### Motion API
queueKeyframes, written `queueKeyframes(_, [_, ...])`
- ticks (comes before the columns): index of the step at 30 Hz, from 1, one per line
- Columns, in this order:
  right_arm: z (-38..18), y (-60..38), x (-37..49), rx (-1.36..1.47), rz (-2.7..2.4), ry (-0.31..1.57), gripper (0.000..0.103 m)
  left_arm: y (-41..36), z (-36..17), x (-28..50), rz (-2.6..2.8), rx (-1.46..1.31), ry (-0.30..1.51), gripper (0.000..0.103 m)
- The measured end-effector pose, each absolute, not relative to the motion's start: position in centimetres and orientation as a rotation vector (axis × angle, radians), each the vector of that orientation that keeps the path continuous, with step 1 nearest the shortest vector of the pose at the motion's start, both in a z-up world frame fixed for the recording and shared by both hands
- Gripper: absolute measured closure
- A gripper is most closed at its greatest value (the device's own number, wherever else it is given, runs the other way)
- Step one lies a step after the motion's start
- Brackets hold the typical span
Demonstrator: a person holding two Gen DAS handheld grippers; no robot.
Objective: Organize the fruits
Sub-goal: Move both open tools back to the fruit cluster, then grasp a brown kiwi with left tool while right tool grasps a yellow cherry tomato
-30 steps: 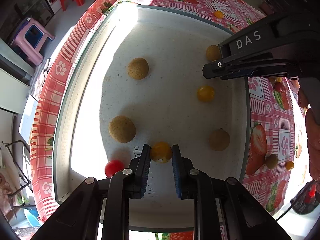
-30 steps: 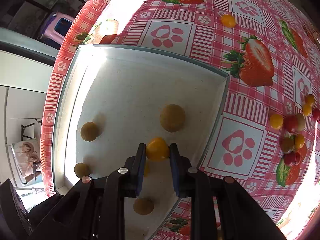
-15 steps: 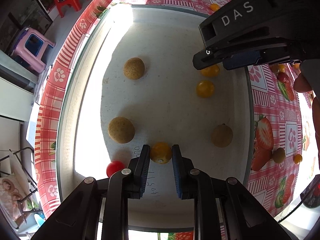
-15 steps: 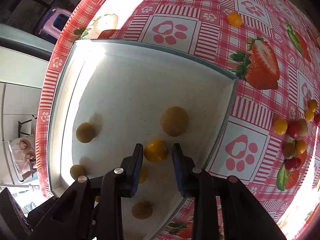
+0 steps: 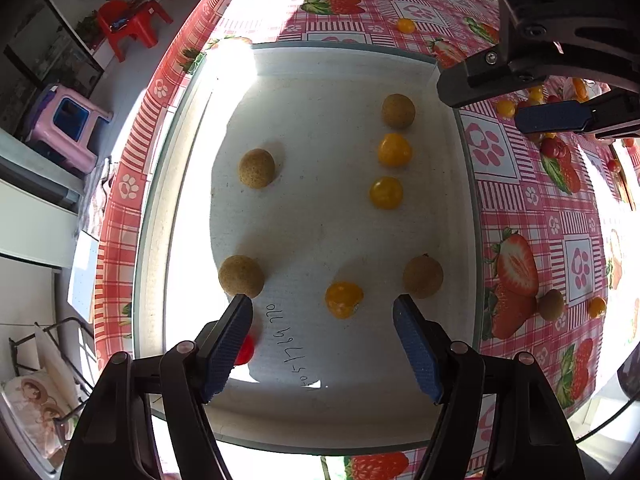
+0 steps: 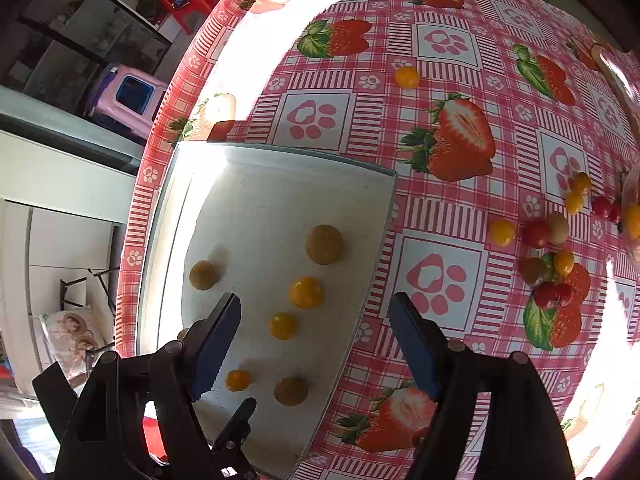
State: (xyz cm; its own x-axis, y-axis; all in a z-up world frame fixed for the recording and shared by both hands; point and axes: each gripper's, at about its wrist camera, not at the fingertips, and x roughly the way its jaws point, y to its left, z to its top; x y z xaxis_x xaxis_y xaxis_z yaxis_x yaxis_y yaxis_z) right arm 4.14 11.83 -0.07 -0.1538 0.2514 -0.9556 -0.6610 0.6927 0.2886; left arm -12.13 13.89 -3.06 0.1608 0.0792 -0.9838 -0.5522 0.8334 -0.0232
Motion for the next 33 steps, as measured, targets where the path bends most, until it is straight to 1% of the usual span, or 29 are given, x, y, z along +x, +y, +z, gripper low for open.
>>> queueKeyframes(13, [-1.0,-2.2,6.2,-0.240,0.557,1.599,0.023,10.5,-0.3,-7.4,0.334,-0.302,1.313,0.029])
queueKeyframes(18, [-1.5,-7.3,6.1,-0.260,0.484,1.614,0.023,8.9,0.0,-5.9,0.263,-0.282,1.306,0.029])
queueKeyframes(26, [-2.3,-13.6,4.6,-0.334,0.447,1.644,0.023,3.5,-1.6,-5.6,0.148,-0.243,1.368,0.029])
queueKeyframes(33, [-2.9,-15.3,3.7,-0.367,0.471,1.656,0.023,1.1,-3.8,-5.2,0.112,-0.239,1.432,0.029])
